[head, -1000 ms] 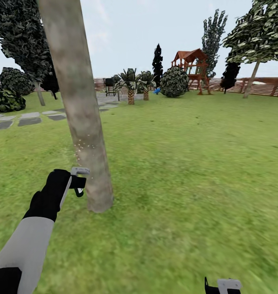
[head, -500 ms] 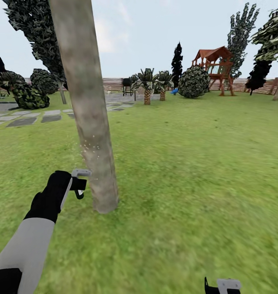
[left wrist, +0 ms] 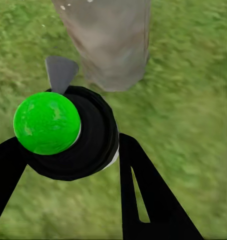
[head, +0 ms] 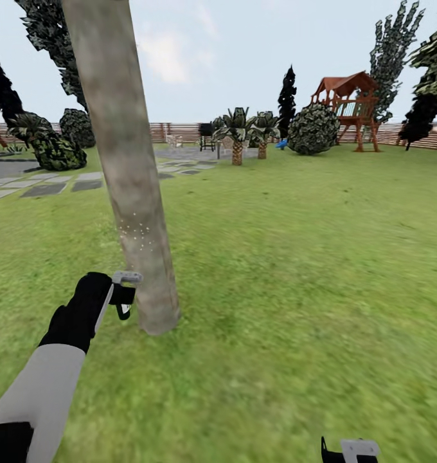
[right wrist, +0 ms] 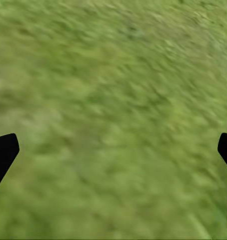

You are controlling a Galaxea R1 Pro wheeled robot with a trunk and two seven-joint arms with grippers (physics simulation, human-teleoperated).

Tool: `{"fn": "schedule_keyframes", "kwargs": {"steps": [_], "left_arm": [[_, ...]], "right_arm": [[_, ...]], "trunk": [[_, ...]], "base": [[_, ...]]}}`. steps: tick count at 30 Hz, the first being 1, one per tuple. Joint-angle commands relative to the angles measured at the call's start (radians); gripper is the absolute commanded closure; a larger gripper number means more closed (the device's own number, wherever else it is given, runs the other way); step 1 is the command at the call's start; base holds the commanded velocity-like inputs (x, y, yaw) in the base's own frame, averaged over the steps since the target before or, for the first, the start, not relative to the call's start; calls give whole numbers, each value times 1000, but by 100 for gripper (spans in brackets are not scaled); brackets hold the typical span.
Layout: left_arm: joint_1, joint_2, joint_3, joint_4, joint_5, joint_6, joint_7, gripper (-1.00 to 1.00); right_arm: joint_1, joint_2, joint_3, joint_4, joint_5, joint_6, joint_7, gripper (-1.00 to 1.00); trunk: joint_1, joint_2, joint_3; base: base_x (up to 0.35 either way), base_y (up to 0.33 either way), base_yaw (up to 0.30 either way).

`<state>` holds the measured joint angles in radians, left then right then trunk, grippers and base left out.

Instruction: In the garden, pick up the pesticide atomizer on the floor and spray pesticide onto both trees until each tree trunk is fully covered.

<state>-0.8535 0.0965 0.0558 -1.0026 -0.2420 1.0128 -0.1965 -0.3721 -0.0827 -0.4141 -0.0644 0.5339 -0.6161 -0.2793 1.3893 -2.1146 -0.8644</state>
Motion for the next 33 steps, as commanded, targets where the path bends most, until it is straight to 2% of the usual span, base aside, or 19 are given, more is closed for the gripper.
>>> {"fn": "schedule_keyframes", "kwargs": {"steps": [1,5,9,15,18,21,29,33], "left_arm": [[7,4,3,35,-13,2,-3,100],[19,6,3,94,-15,-1,1,100],[21,-5,-1,100,-16,-2,2,100],[21,-3,-1,101,-16,-2,3,100],[23,-2,-1,104,-15,-1,5,100],[60,-1,-1,126,-19,-3,8,100],[69,-5,-1,129,-20,-3,9,100],[88,6,-1,130,-30,-6,19,100]], "right_arm": [[-1,0,-5,1,11,-2,-6,-100],[-1,0,-5,1,11,-2,-6,-100],[-1,0,-5,0,11,-2,-6,-100],[-1,0,-5,1,10,-2,-6,-100],[-1,0,-5,1,11,-2,-6,-100],[-1,0,-5,1,11,-2,-6,-100],[-1,-2,-5,1,12,-2,-5,-100],[-1,-2,-5,1,11,-2,-5,-100]], "trunk": [[0,0,-1],[0,0,-1],[0,0,-1],[0,0,-1],[0,0,-1],[0,0,-1],[0,0,-1],[0,0,-1]], "base": [[94,-273,273],[166,-247,276],[234,-196,205],[219,-175,17],[25,-22,200],[4,-25,248],[0,-245,28],[48,-271,0]]}}
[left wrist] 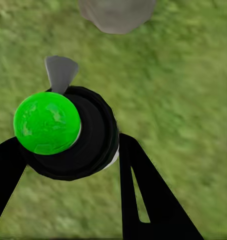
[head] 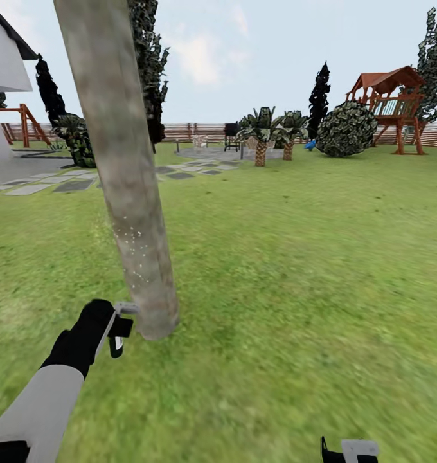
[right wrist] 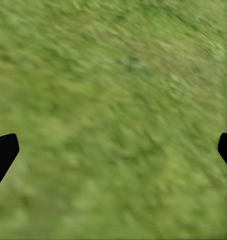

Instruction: In the garden, pick up the pesticide atomizer on the floor and spray pesticide onto both trees until each tree trunk is fully covered.

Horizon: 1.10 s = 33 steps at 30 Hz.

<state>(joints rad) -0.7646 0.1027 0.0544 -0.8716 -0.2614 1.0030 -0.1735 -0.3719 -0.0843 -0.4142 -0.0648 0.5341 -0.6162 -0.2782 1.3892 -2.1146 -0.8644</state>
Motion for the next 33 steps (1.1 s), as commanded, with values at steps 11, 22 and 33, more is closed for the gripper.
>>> {"fn": "schedule_keyframes", "kwargs": {"steps": [11,22,33], "left_arm": [[19,-8,13,0,-60,-22,5,100],[19,-1,90,1,-61,-124,15,100],[43,-23,85,51,-55,-147,13,100]], "right_arm": [[-1,3,-5,2,10,-2,-7,-100],[-1,5,-3,2,12,-2,-7,-100],[-1,7,-3,3,12,-2,-7,-100]], "trunk": [[0,0,-1],[0,0,-1],[0,0,-1]], "base": [[110,-271,102],[97,-271,275],[9,-276,104]]}}
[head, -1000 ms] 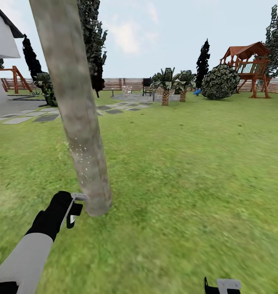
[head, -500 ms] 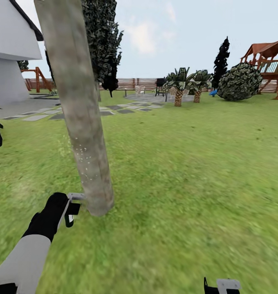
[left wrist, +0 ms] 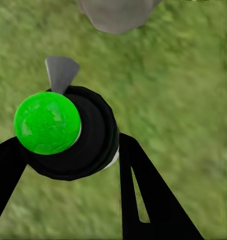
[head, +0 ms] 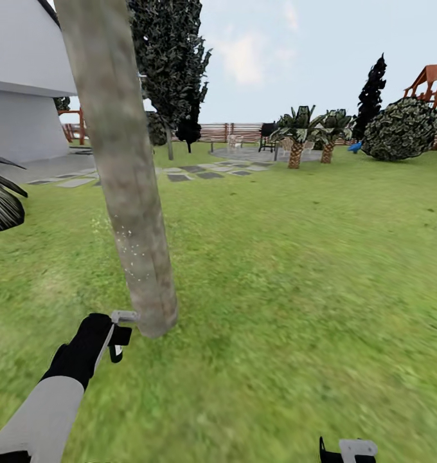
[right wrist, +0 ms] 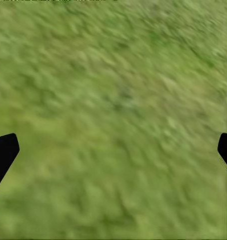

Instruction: In the garden, pick up the pesticide atomizer on the floor and spray pesticide onto both trees until each tree trunk is fully covered.

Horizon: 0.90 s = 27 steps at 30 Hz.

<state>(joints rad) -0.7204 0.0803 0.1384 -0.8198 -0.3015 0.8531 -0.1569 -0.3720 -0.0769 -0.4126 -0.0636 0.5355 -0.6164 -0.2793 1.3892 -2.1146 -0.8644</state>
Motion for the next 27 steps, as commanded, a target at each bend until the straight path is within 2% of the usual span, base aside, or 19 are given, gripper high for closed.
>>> {"fn": "schedule_keyframes", "kwargs": {"steps": [1,7,11,19,27], "left_arm": [[-1,-1,1,-2,-15,3,-4,100],[-1,-1,5,-1,-16,-53,-2,100],[-1,-1,6,-1,-16,-64,-1,100],[-1,-2,4,1,-15,-65,-1,100],[1,1,5,1,-16,-65,-3,100]], "right_arm": [[-1,0,-5,1,11,-2,-6,-100],[-1,0,-5,1,11,-2,-6,-100],[-1,0,-5,1,11,-2,-6,-100],[-1,-6,-5,1,11,-2,-5,-100],[-1,-1,-5,2,12,-2,-5,-100]], "trunk": [[0,0,-1],[0,0,-1],[0,0,-1],[0,0,-1],[0,0,-1]], "base": [[82,-273,198],[168,-243,259],[218,-213,247],[169,-234,31],[12,-274,6]]}}
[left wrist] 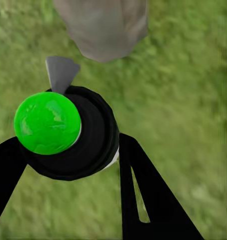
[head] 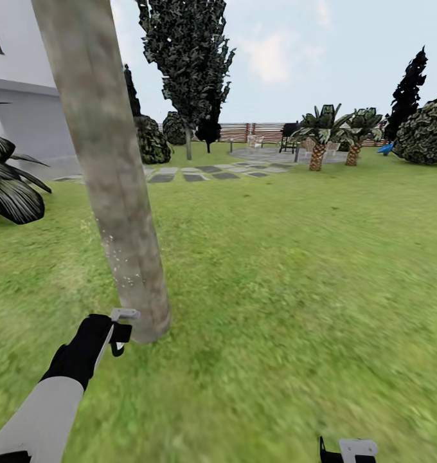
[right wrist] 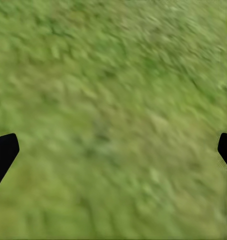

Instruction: In the garden, pick up the pesticide atomizer on the floor and spray pesticide onto both trees until each tree trunk is fully covered.

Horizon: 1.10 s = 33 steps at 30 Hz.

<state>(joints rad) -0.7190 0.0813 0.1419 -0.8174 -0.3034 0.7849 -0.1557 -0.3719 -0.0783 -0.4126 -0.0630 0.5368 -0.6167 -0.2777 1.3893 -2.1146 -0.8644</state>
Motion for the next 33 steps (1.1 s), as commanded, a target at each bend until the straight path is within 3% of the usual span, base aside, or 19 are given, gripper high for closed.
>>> {"fn": "schedule_keyframes", "kwargs": {"steps": [1,14,27,33], "left_arm": [[-1,-1,1,-2,-13,4,-4,100],[0,-2,2,6,-13,4,-10,100],[0,-5,2,6,-11,4,-7,100],[0,-5,2,3,-12,4,-5,100]], "right_arm": [[-1,1,-5,2,11,-2,-6,-100],[-1,2,-5,2,11,-2,-6,-100],[-1,2,-5,2,11,-1,-7,-100],[-1,2,-5,2,11,-1,-8,-100]], "trunk": [[0,0,-1],[0,0,-1],[0,0,-1],[0,0,-1]], "base": [[0,-276,129],[10,-276,254],[94,-276,20],[2,-276,238]]}}
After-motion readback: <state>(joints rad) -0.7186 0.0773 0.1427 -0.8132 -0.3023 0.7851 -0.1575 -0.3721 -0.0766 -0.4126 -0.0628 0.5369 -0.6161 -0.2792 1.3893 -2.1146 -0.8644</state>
